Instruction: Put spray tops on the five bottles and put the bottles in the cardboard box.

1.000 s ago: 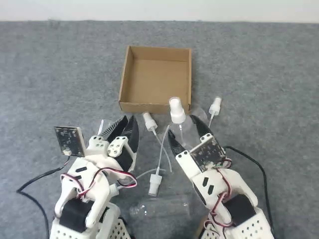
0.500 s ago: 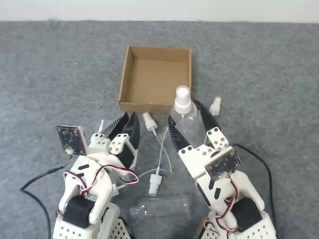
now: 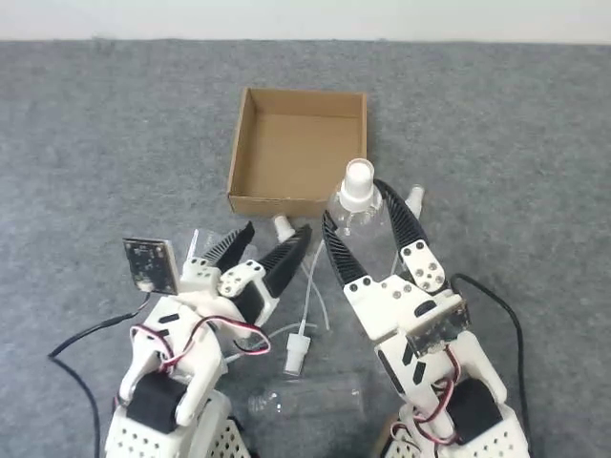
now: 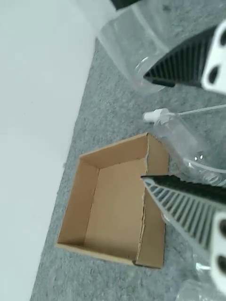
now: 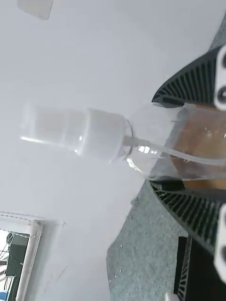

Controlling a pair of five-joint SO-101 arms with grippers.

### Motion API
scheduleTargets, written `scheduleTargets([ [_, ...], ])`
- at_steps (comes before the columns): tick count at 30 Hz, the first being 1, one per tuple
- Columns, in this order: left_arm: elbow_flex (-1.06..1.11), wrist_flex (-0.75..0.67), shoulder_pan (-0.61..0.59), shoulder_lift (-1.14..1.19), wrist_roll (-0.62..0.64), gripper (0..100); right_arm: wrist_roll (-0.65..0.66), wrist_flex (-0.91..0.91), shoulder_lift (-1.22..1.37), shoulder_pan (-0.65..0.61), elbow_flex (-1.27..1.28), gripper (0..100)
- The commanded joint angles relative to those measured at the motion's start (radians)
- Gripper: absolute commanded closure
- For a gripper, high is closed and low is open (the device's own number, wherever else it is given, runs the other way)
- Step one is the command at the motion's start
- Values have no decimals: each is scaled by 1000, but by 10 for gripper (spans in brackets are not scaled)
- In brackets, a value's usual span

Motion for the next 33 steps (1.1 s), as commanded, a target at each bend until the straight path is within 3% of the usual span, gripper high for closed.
scheduleTargets([
  [1, -13, -5, 38, -15, -2, 708, -12, -30, 4, 5, -71, 888],
  [11, -18, 57, 150, -15, -5, 706, -15, -128, 303, 5, -166, 888],
  [21, -13, 48, 147, -15, -6, 706, -204, -74, 414, 2, -261, 888],
  [28, 93, -109, 144, -14, -52, 707, -204, 7, 414, -107, -279, 888],
  [33, 165, -244, 48, -14, -89, 709, -149, 33, 414, -120, -279, 888],
])
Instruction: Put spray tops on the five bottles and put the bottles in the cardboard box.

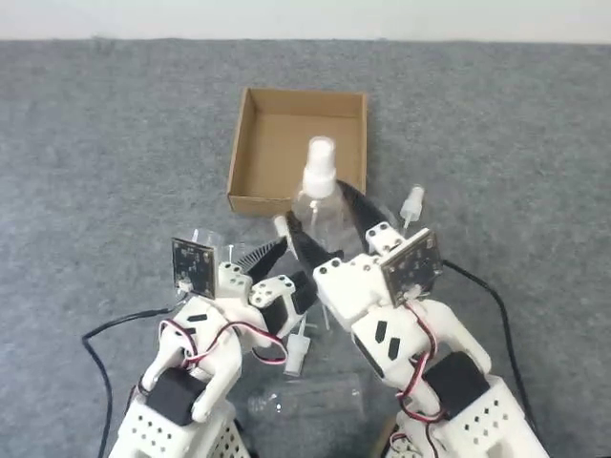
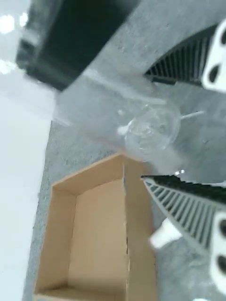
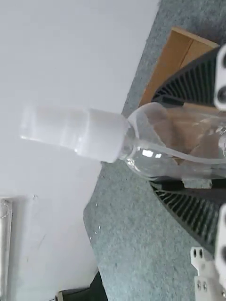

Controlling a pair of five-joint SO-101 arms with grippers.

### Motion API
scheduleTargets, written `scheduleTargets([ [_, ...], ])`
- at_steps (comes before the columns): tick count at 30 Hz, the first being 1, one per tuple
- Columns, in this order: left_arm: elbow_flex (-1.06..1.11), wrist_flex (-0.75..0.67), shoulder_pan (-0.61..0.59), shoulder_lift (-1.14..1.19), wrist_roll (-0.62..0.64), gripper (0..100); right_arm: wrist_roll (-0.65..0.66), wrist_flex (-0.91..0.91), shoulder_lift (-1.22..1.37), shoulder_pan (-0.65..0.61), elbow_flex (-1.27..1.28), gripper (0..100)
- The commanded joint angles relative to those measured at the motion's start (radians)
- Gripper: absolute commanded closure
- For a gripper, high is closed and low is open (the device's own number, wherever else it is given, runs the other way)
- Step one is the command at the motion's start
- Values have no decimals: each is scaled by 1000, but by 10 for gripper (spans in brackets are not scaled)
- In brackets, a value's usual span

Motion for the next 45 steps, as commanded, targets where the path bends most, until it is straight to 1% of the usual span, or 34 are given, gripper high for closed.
scheduleTargets([
  [1, 4, -110, -69, -14, -20, 709, 48, 13, 4, -13, -71, 888],
  [3, 8, -126, -89, -14, -20, 709, 49, 30, 4, -13, -71, 888],
  [19, 5, -127, -98, -14, -20, 709, 52, 44, 4, -13, -68, 888],
  [23, 1, -129, -143, -14, -18, 709, 52, 84, 4, -13, -68, 888],
  [28, 5, -124, -109, -14, -20, 709, 52, 82, 4, -13, -68, 888],
  [33, 4, -123, -112, -14, -20, 709, 52, 82, 12, -10, -68, 888],
  [40, 2, -124, -117, -14, -20, 709, 46, 79, 13, 82, -58, 888],
  [45, -1, -129, -117, -14, -21, 709, 52, 44, 4, 97, 32, 888],
])
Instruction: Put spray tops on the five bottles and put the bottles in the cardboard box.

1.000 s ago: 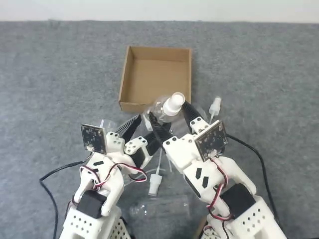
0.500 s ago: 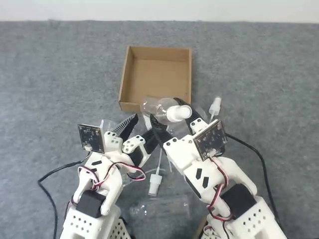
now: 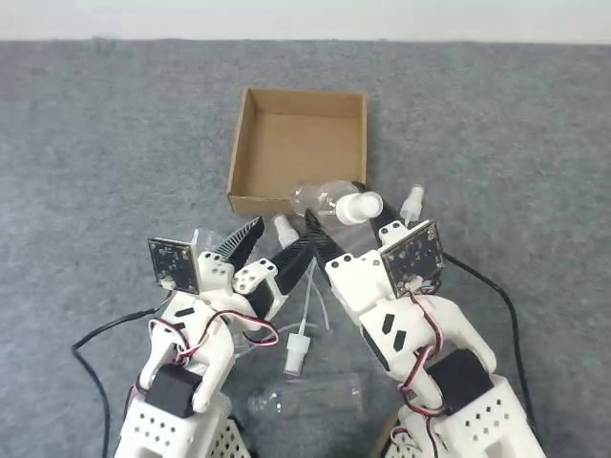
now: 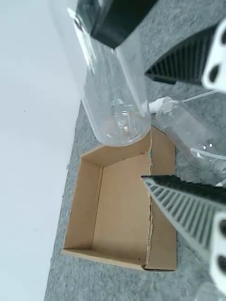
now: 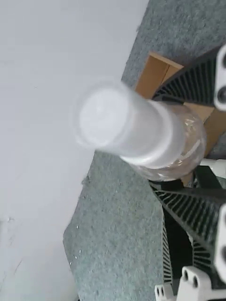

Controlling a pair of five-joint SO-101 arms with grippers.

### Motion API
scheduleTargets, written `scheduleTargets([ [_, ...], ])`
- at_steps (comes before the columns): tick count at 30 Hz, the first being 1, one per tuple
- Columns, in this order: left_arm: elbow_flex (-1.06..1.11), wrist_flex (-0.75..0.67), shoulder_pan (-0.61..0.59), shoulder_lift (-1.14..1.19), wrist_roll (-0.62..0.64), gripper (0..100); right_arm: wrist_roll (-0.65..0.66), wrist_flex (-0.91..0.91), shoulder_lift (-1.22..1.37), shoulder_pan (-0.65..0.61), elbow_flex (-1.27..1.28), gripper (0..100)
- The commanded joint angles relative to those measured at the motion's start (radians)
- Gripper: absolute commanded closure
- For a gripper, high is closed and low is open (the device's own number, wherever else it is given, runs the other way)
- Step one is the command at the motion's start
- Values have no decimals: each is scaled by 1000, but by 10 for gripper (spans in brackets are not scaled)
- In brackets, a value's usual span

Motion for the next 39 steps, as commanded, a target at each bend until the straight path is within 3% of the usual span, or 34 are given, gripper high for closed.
scheduleTargets([
  [1, -27, -49, -5, -15, -14, 709, 14, -38, 5, 18, 28, 888],
  [11, -1, -48, -51, -15, -86, 761, 14, -68, 15, 73, 60, 888],
  [15, 1, -52, -184, -17, -84, 814, 21, -64, 15, 74, 41, 888],
  [24, 4, -52, -381, -17, -87, 823, 63, -62, 28, 68, -138, 888],
  [29, -1, -54, -456, -17, -89, 821, 63, -68, 191, 67, -282, 888],
  [36, 1, -54, -462, -17, -91, 821, 63, -71, 475, 67, -493, 887],
  [39, -5, -72, -531, -17, -86, 820, 63, -73, 575, 67, -568, 887],
])
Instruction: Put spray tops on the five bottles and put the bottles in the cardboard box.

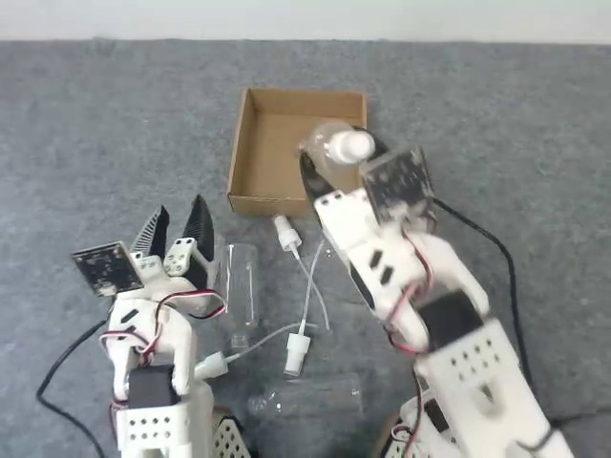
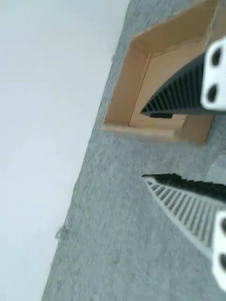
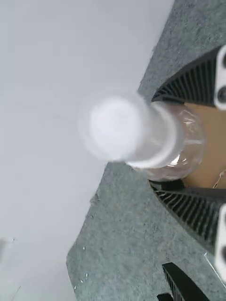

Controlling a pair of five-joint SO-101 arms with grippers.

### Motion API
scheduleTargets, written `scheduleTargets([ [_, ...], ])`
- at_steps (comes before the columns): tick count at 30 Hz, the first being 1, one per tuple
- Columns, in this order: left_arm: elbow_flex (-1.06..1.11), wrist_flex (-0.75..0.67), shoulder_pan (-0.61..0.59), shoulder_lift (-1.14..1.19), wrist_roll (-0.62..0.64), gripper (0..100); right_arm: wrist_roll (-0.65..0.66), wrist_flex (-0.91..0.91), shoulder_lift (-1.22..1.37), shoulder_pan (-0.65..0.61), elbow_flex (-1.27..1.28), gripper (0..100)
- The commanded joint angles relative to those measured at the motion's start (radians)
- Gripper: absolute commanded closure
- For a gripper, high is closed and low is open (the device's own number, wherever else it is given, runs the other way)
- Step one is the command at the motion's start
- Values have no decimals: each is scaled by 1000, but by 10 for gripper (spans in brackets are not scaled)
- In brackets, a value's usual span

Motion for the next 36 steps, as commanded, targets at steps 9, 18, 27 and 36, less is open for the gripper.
scheduleTargets([
  [9, -21, -86, -183, -17, 0, 823, 17, -28, 358, 7, -334, 887],
  [18, -22, -86, -190, -17, 0, 823, 17, -30, 641, 7, -557, 887],
  [27, -21, -86, -192, -17, 0, 823, 17, -28, 963, 7, -832, 887],
  [36, -19, -86, -192, -17, 0, 823, 17, -28, 1208, 7, -1063, 887],
])
